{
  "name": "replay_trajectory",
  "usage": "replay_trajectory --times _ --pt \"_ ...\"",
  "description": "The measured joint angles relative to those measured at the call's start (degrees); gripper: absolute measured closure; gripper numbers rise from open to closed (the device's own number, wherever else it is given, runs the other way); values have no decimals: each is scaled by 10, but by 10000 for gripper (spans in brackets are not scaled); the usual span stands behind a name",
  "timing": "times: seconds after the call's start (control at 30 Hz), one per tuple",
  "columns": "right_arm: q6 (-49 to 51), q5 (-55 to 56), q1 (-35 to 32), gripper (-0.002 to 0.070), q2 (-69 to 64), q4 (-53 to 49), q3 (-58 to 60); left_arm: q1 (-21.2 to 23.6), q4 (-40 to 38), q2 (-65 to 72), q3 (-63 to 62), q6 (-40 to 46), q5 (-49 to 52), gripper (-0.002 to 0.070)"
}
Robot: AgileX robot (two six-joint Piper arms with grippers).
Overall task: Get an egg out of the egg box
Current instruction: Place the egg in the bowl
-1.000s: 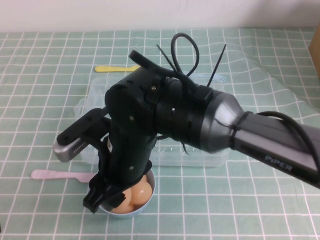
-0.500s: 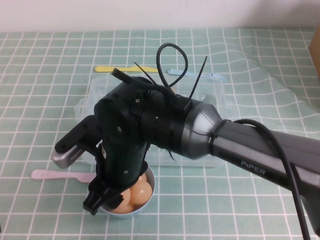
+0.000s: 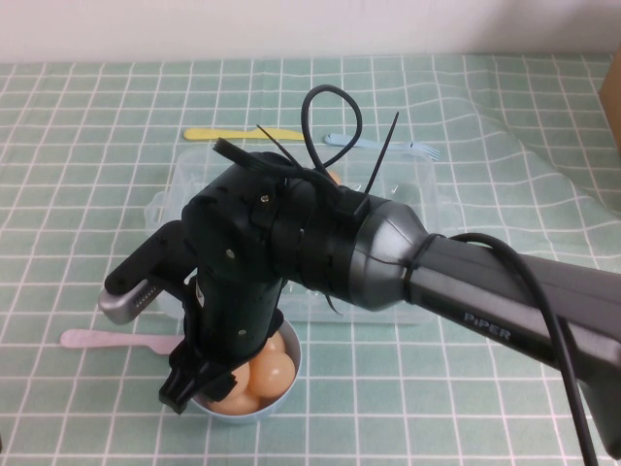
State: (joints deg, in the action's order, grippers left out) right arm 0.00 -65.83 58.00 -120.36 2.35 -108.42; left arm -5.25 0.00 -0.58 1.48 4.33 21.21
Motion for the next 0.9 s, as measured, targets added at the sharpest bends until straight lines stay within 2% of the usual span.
replay_trajectory --times 0.5,0.7,0.9 --pt "0 -2 0 302 0 -11 0 0 0 0 0 0 0 678" --pt "0 -2 0 263 0 -12 0 0 0 0 0 0 0 678" --pt "0 -2 0 255 0 -14 0 0 0 0 0 0 0 678"
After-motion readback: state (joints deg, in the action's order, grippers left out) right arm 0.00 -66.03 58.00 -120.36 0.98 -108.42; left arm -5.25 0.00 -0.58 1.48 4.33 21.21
